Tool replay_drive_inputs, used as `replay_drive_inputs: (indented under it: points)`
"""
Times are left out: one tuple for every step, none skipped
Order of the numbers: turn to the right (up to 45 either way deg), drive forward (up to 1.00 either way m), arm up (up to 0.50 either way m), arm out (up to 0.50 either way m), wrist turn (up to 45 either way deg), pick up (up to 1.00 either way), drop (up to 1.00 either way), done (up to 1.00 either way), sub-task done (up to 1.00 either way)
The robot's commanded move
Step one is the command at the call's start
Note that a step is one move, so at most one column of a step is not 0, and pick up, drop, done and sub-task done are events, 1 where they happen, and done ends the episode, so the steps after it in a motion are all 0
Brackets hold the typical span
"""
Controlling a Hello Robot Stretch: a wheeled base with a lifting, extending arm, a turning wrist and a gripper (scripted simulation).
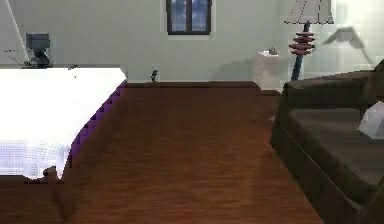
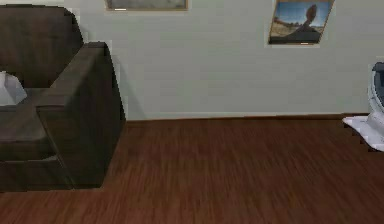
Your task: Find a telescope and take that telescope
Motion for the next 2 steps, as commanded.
replay_drive_inputs:
  points:
    - [0.0,0.70,0.00,0.00,0.0,0.00,0.00,0.00,0.00]
    - [-9.0,0.00,0.00,0.00,0.0,0.00,0.00,0.00,0.00]
